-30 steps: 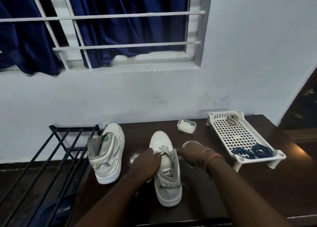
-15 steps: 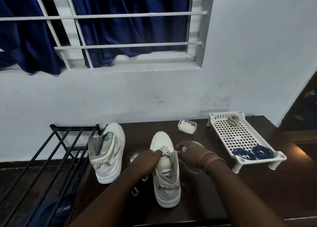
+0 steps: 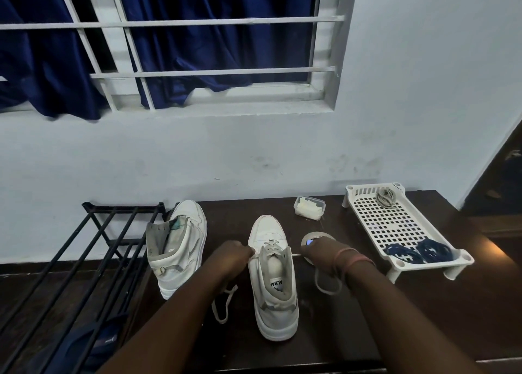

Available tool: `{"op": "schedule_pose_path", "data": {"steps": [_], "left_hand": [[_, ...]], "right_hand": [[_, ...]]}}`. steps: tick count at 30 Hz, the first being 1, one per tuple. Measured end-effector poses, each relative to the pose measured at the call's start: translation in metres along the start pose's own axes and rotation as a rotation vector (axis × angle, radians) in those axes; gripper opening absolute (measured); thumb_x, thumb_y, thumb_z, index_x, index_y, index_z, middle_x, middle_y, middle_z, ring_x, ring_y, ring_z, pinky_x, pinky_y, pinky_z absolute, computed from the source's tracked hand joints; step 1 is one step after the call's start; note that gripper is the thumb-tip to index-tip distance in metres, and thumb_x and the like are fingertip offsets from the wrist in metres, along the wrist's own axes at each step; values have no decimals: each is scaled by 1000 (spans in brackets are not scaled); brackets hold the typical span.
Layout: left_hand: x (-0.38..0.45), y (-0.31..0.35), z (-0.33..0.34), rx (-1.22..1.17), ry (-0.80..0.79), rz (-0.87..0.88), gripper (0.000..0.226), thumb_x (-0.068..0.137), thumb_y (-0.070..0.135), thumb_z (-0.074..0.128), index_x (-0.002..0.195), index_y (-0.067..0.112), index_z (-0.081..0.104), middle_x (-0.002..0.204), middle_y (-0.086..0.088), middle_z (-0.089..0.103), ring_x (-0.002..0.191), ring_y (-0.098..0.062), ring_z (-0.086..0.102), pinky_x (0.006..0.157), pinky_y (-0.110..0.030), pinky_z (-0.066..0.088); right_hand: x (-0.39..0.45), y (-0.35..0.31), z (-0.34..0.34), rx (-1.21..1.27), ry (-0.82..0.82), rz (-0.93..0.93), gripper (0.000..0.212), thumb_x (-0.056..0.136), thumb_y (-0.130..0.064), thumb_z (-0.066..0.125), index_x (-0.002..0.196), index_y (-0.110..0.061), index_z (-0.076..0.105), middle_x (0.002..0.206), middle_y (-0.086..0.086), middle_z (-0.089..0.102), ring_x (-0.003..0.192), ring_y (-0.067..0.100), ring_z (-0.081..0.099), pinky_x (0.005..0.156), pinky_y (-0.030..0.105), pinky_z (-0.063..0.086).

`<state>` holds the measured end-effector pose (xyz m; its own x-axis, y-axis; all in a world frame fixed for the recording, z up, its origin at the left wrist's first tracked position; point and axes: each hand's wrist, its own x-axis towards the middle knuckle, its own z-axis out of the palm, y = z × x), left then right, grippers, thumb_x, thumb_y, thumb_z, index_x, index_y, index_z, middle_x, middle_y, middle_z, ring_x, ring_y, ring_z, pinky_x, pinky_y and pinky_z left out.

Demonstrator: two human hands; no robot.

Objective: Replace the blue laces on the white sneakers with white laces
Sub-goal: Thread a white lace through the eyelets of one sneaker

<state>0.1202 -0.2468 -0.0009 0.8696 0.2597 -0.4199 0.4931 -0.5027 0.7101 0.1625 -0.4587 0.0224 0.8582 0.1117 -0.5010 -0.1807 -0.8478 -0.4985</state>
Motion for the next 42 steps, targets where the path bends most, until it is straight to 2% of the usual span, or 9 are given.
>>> {"op": "schedule_pose_path", "data": {"steps": [3,7,12,18,22,27,30,35,42], "left_hand": [[-1,1,-1,68,28,0,23,90,30,60,89,8,67,87,-11,69,74,-25,61,69,-31,44],[-2,3,-2,148,57,17,24,92,23,58,96,1,68,93,-14,69,79,-27,60,66,-31,40],[-4,1,3,159,86,60,19,90,25,56,85,7,63,91,-12,69,89,-30,66,66,-30,42],[-8,4,11,104,56,93,44,87,54,50,69,14,55,75,-13,70,66,-27,65,78,-41,54],[-23,15,13,140,372,153,44,80,65,56,89,22,63,96,0,71,95,-23,66,90,-36,50],[-32,15,10,-186,88,109,35,74,36,76,72,2,68,61,-9,68,53,-23,65,66,-42,59],[-26,9,8,-434,9,-48,17,90,10,67,90,-7,71,78,-20,66,65,-25,61,68,-36,56],[-20,0,7,-693,-192,-280,15,102,7,50,103,3,64,98,-16,70,76,-22,66,66,-34,58],[-18,-1,-1,-798,-295,-345,13,101,7,55,93,2,64,87,-15,69,79,-25,68,74,-39,57]], "right_hand": [[7,1,0,-15,-1,-20,26,97,-37,50,85,-18,63,121,16,65,114,30,61,78,29,43],[4,0,-1,-57,23,7,41,97,-32,50,120,0,62,124,19,62,98,29,59,77,28,41],[3,-3,5,-58,43,6,39,97,-34,49,115,-4,65,118,16,64,103,29,60,77,27,40],[-10,-16,11,-171,121,-117,41,92,-44,52,64,-14,52,65,2,54,69,23,56,57,26,36],[-14,-28,5,-9,389,-207,24,85,-16,54,104,-2,59,103,17,63,98,32,62,75,29,45],[-26,-45,16,322,378,-471,24,85,1,51,86,-17,66,85,4,70,84,22,69,82,37,55],[-25,-48,27,263,264,-545,30,85,0,57,84,-25,73,88,2,74,82,19,70,83,37,56],[-16,-39,31,-306,259,-486,33,90,-12,57,117,-24,72,122,0,68,115,20,60,95,22,42],[-11,-35,40,-162,367,-466,16,78,-12,61,81,-22,73,86,-5,73,87,15,66,68,21,44]]}}
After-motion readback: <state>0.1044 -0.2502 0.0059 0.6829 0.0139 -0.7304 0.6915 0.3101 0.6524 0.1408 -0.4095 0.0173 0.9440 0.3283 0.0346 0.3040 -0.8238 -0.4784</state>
